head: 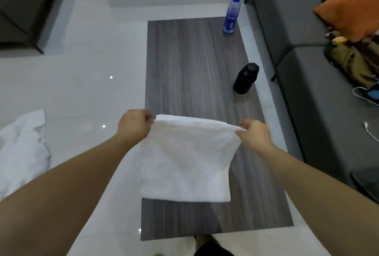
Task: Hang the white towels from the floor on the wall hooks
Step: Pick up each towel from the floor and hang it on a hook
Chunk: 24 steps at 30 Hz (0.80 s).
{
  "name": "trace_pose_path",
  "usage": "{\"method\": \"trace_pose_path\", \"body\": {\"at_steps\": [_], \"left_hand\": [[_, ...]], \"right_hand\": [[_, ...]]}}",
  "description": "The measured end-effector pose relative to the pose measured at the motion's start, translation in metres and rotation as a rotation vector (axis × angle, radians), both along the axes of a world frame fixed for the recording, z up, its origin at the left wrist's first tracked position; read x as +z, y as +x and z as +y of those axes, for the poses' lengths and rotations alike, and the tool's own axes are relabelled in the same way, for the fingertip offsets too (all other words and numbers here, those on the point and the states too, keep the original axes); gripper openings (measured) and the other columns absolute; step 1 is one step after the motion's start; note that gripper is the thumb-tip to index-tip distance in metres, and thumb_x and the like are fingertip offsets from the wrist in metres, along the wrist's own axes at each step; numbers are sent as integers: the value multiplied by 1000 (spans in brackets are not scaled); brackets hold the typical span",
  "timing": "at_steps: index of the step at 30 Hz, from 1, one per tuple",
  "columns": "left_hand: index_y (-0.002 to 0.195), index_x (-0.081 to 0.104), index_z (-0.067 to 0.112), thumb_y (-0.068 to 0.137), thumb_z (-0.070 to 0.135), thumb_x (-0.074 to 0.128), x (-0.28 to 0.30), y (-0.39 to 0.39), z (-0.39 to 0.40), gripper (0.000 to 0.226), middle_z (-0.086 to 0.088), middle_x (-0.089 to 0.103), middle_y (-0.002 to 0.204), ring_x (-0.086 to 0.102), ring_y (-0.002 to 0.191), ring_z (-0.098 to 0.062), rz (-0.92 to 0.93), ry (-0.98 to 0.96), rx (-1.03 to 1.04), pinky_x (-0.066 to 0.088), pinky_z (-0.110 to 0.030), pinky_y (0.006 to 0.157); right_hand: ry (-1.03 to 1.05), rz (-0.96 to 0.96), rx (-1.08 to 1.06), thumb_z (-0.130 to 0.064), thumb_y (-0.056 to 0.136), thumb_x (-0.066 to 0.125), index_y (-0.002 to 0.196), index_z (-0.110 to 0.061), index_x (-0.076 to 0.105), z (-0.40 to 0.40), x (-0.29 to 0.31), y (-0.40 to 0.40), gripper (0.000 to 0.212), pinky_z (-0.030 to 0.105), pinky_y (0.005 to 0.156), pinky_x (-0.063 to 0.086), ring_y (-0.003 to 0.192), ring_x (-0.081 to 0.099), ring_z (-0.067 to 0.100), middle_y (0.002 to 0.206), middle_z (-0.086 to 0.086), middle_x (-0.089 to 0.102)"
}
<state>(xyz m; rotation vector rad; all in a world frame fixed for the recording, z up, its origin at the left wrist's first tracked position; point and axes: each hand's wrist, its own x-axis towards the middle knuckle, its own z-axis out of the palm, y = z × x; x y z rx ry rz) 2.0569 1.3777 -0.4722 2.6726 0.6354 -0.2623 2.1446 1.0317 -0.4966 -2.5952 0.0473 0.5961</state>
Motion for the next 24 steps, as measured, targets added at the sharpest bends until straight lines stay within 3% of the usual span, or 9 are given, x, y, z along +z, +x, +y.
{"method": "trace_pose_path", "body": {"at_steps": [2,6,12,16,18,20,22,24], "left_hand": [[114,69,18,91,22,60,-16,23,-2,25,-7,69,111,61,104,-30,-32,15,21,47,-34,84],[114,67,18,91,25,59,-61,17,-16,25,-10,65,114,59,107,-31,146,-57,18,47,-35,85],[118,66,21,93,30,59,-141,-75,-58,28,-4,63,117,57,110,-24,459,-211,15,46,-34,93],[105,71,19,88,31,63,-177,-144,-81,23,-2,68,108,60,106,-22,604,-339,153,46,-29,86],[92,74,19,86,35,66,-190,-171,-92,18,-2,72,99,63,99,-22,679,-416,307,49,-29,82],[86,72,17,85,37,71,-201,-189,-105,21,-6,73,97,65,84,-21,710,-621,633,54,-33,80],[99,67,11,87,38,71,-210,-195,-116,30,-10,70,102,65,78,-21,667,-941,1044,54,-36,73],[117,59,9,91,37,66,-218,-193,-119,39,-9,64,111,64,94,-24,542,-1138,1285,53,-39,74]], "right_hand": [[-28,16,-28,-29,86,69,132,-19,59,5,-17,16,47,34,88,51,110,61,32,120,10,67],[20,167,-36,-23,88,70,129,-12,61,13,-61,3,44,21,83,41,109,62,26,120,10,68],[47,466,-18,-24,88,70,116,-16,68,26,-131,-94,28,21,80,46,92,61,16,109,3,69],[38,606,-105,-25,89,68,103,-16,71,26,-163,-155,17,25,83,49,91,61,15,103,0,70],[44,723,-245,-23,89,70,98,-9,72,27,-173,-182,17,34,85,54,89,64,21,96,6,71],[197,893,-517,-20,89,71,103,-1,68,31,-180,-204,24,35,73,56,76,63,21,87,11,69],[392,1015,-810,-21,90,70,105,1,64,40,-184,-215,27,30,66,55,72,62,19,88,12,68],[552,1044,-1044,-21,91,69,101,-4,63,48,-190,-219,20,31,74,56,83,66,20,95,12,69]]}}
